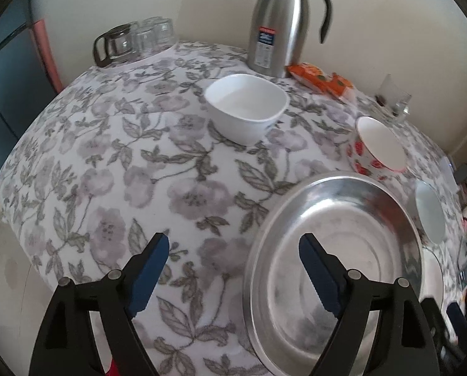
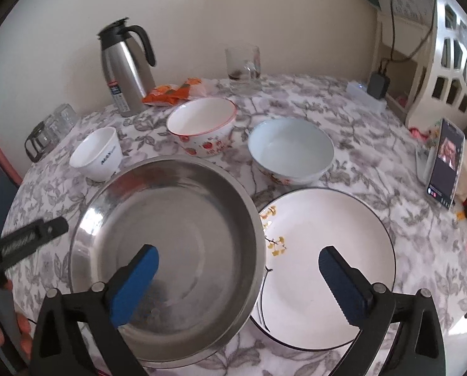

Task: Organize plates and bowls
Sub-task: 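Lower the basin onto the cloth and open both grippers, then move both tools to the white plate with yellow blossom print, then close the left gripper on the plate rim while the right gripper closes too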

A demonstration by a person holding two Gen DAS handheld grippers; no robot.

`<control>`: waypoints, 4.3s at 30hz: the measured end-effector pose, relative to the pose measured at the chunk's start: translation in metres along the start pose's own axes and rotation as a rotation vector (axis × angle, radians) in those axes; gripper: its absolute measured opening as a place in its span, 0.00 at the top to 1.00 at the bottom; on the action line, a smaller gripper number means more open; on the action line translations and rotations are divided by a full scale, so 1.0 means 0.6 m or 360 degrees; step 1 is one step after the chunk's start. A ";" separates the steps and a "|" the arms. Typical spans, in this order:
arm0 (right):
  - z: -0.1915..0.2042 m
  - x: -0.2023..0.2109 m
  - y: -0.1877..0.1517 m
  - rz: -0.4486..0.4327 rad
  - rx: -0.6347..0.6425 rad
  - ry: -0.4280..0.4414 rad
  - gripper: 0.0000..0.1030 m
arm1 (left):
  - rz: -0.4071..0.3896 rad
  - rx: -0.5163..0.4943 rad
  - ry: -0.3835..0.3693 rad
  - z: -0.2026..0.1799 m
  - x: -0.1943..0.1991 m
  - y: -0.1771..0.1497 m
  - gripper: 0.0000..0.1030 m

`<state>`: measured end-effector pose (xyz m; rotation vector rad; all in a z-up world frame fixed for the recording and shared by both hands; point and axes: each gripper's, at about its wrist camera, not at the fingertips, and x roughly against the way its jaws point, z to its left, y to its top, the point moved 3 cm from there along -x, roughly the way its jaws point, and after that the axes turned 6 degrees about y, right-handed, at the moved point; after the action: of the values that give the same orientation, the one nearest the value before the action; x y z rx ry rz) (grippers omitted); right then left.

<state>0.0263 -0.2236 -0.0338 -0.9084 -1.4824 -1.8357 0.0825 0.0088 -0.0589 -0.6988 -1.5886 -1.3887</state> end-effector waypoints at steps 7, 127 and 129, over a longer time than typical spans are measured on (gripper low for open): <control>0.009 0.001 -0.003 -0.0052 0.0050 0.0046 0.00 | -0.0006 0.0085 0.0136 -0.008 0.001 0.018 0.17; -0.354 -0.068 -0.057 0.0083 -0.0454 0.0485 0.65 | 0.0528 0.0075 -0.0575 -0.332 0.034 -0.290 0.51; -0.355 -0.074 -0.053 0.0083 -0.0451 0.0486 0.69 | 0.0527 0.0091 -0.0565 -0.330 0.030 -0.289 0.55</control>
<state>-0.0025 -0.4246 -0.1176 -0.7437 -1.0221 -2.0719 -0.0240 -0.2225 -0.1279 -1.1651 -1.6790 -1.0110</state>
